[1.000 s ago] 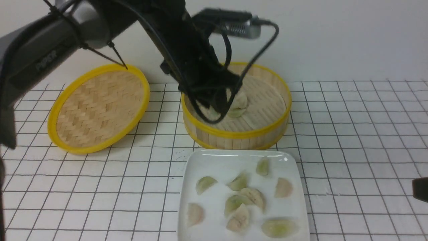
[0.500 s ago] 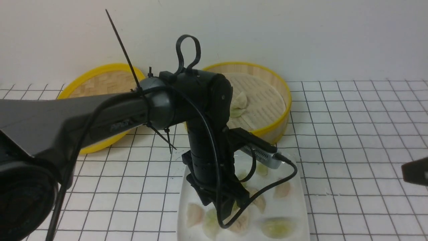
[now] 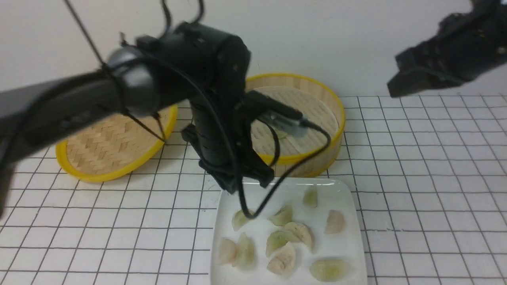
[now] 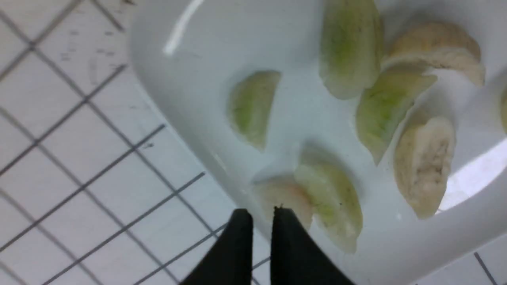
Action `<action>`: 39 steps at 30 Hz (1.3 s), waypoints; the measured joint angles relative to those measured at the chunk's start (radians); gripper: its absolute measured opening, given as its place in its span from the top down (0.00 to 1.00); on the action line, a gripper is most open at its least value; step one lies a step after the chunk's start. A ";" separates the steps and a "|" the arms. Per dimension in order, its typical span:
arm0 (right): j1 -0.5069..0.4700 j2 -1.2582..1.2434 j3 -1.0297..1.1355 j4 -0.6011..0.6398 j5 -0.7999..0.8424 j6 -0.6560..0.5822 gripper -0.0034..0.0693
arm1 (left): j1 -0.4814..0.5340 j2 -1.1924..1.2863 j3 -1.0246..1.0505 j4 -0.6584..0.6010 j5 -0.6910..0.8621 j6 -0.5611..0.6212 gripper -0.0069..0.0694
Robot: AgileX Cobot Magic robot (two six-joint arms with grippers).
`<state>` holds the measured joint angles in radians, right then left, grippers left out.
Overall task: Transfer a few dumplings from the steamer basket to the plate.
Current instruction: Use the right arm to grab a dumpling from inside the steamer
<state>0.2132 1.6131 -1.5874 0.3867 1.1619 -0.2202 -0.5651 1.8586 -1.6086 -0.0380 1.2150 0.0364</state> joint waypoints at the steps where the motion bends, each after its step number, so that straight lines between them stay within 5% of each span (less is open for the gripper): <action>1: 0.011 0.054 -0.052 -0.017 -0.002 0.012 0.95 | 0.016 -0.041 0.012 -0.002 0.000 -0.005 0.89; 7: 0.063 0.357 -0.326 -0.071 0.009 0.033 0.84 | 0.088 -0.272 0.129 -0.034 0.013 -0.011 0.92; 17: 0.152 0.774 -0.690 -0.076 0.015 -0.039 0.41 | 0.104 -0.569 0.313 -0.043 0.024 -0.045 0.92; 21: 0.159 0.874 -0.764 -0.076 0.011 -0.039 0.36 | 0.104 -0.643 0.343 -0.018 0.034 -0.053 0.92; 27: 0.167 0.929 -0.788 -0.093 -0.001 -0.039 0.39 | 0.104 -0.700 0.351 0.020 0.035 -0.060 0.92; 31: 0.170 0.931 -0.790 -0.091 -0.009 -0.039 0.50 | 0.104 -0.709 0.351 0.038 0.036 -0.061 0.92; 36: 0.172 0.931 -0.793 -0.095 -0.011 -0.039 0.76 | 0.104 -0.709 0.351 0.046 0.036 -0.069 0.92; 39: 0.172 0.931 -0.800 -0.099 0.009 -0.039 0.78 | 0.104 -0.709 0.351 0.046 0.036 -0.072 0.92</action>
<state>0.3852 2.5437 -2.3877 0.2879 1.1714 -0.2596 -0.4615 1.1497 -1.2578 0.0077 1.2512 -0.0357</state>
